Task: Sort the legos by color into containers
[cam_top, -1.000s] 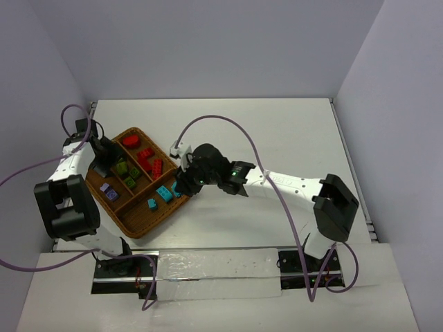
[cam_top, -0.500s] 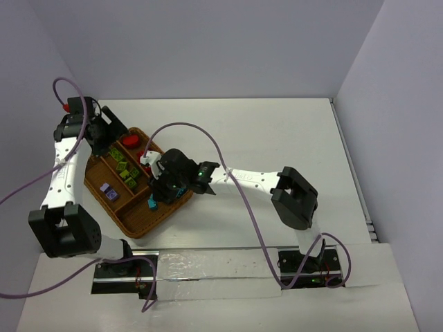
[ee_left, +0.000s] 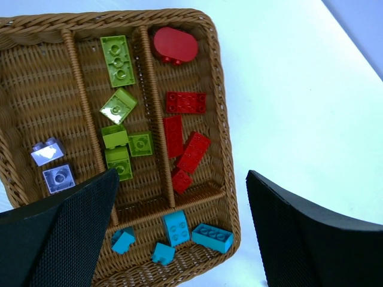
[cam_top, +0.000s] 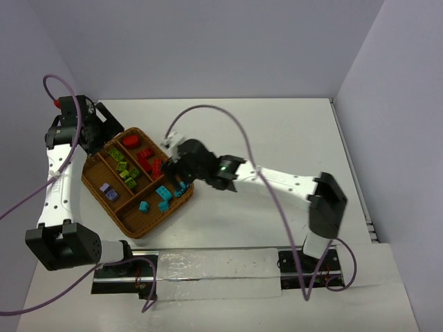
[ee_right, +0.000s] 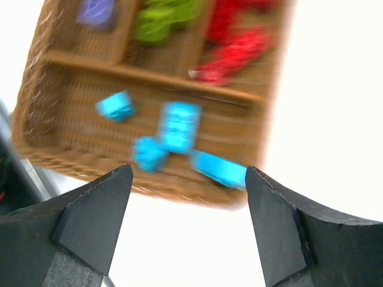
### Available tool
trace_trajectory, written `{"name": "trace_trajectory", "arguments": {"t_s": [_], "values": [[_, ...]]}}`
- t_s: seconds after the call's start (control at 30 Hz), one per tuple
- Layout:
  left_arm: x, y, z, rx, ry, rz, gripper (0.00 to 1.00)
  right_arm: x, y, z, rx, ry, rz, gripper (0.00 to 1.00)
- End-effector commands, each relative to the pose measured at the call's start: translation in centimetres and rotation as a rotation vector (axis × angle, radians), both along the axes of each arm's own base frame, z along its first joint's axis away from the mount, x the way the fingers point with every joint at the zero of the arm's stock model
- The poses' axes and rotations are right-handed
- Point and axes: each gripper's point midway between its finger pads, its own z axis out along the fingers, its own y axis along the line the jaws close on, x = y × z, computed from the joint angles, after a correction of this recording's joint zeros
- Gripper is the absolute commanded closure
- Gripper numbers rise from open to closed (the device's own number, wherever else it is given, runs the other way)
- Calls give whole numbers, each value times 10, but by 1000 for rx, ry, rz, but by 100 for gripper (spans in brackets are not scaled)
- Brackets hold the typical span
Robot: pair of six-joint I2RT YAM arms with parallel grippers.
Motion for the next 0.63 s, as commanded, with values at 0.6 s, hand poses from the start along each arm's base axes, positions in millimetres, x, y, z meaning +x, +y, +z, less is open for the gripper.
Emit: {"name": "trace_trajectory", "arguments": {"t_s": [0.6], "values": [[26, -83, 46, -63, -186, -252, 4, 63, -364, 48, 137, -54, -1167, 0]]}}
